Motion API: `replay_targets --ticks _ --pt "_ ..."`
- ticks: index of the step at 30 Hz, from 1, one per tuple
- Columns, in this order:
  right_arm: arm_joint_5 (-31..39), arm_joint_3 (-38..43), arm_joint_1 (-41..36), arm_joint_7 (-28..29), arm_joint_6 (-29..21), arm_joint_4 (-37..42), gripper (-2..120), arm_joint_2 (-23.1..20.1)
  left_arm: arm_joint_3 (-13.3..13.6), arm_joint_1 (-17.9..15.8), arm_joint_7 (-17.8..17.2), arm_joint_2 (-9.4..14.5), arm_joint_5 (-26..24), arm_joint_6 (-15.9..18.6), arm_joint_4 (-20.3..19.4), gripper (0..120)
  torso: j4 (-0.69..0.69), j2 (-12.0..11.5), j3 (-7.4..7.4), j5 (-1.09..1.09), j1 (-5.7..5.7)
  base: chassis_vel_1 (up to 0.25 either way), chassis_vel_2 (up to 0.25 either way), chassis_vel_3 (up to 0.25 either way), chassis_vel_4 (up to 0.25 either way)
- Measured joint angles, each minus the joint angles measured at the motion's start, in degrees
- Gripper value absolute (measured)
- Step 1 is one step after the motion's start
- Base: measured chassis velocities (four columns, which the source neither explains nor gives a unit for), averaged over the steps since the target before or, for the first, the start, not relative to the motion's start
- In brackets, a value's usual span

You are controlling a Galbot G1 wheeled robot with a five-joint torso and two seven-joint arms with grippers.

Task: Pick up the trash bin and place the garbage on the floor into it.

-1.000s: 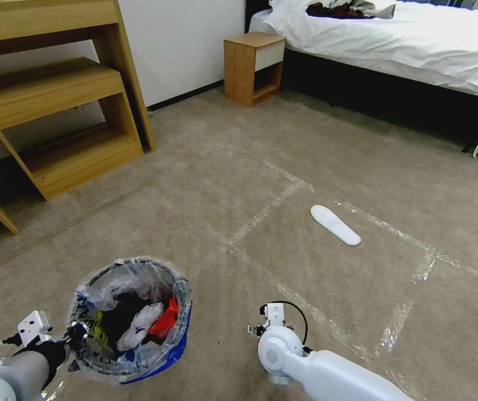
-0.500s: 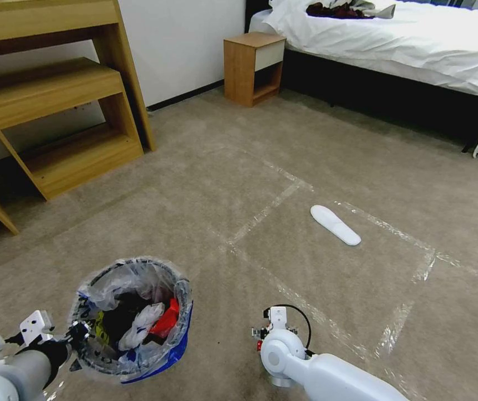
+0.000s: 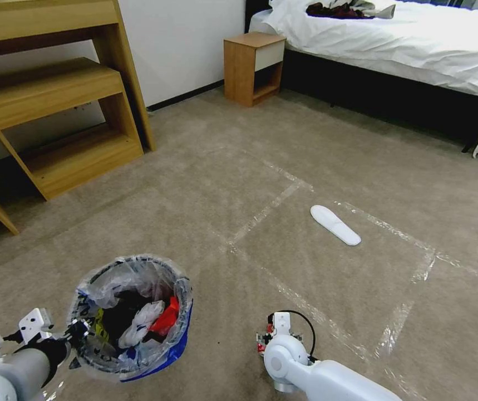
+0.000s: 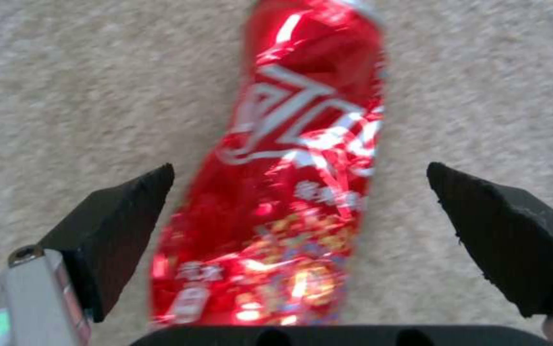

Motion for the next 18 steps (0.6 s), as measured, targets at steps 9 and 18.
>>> replay_targets --ticks 9,18 --pt "-0.99 0.26 -0.69 0.04 0.30 -0.15 100 0.75 -0.59 0.22 -0.14 0.31 -0.44 0.00 -0.03 0 0.00 0.00 0.00 0.00 0.00 0.000 0.000 0.000 0.000" --pt "-1.87 1.63 -1.48 -0.34 0.40 -0.03 100 -0.19 -0.48 0.56 -0.19 -0.03 -0.41 0.00 -0.05 0 0.00 0.00 0.00 0.00 0.00 0.000 0.000 0.000 0.000"
